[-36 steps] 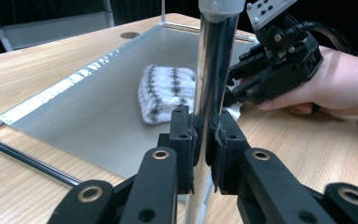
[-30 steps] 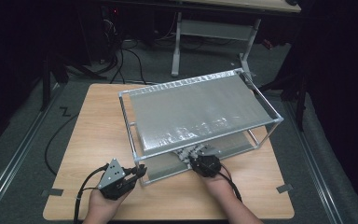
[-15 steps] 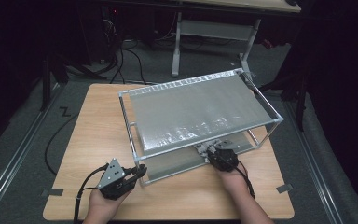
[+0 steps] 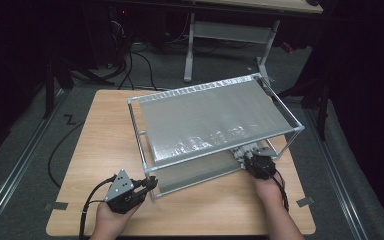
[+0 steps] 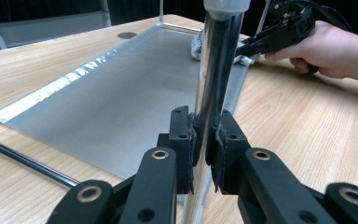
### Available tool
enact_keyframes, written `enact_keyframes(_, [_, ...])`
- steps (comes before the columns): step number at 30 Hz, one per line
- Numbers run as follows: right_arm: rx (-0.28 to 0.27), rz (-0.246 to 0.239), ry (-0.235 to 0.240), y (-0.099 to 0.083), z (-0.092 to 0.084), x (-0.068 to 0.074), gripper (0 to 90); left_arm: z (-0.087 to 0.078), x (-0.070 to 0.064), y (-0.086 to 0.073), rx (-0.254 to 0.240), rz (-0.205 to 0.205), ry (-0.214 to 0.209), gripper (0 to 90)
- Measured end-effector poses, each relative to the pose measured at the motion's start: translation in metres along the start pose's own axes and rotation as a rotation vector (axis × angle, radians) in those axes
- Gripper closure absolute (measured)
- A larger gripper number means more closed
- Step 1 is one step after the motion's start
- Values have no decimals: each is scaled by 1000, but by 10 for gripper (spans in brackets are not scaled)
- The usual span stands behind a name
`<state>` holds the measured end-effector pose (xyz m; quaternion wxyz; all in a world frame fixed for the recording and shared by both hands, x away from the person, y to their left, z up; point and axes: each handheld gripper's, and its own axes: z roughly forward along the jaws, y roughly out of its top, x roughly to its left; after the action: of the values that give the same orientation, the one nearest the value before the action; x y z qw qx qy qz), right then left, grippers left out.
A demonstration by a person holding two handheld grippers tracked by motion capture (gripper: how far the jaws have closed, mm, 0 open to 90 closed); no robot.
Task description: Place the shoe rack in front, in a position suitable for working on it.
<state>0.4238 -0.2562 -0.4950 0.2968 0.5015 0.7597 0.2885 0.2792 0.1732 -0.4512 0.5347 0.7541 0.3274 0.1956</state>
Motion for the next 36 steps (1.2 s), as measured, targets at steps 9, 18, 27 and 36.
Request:
enact_keyframes(9, [-4,72,-68,-5,1,-27,634,0,0,0,-2,-5,0,804])
enact_keyframes(18, [-16,93,-80,-7,3,-27,637,1,3,0,-3,-19,-20,799])
enact_keyframes(27, [-17,91,-79,-7,2,-24,639,0,2,0,1,8,-13,806])
enact_keyframes(36, [-19,51,-41,-6,0,-14,636,0,2,0,0,4,-22,805])
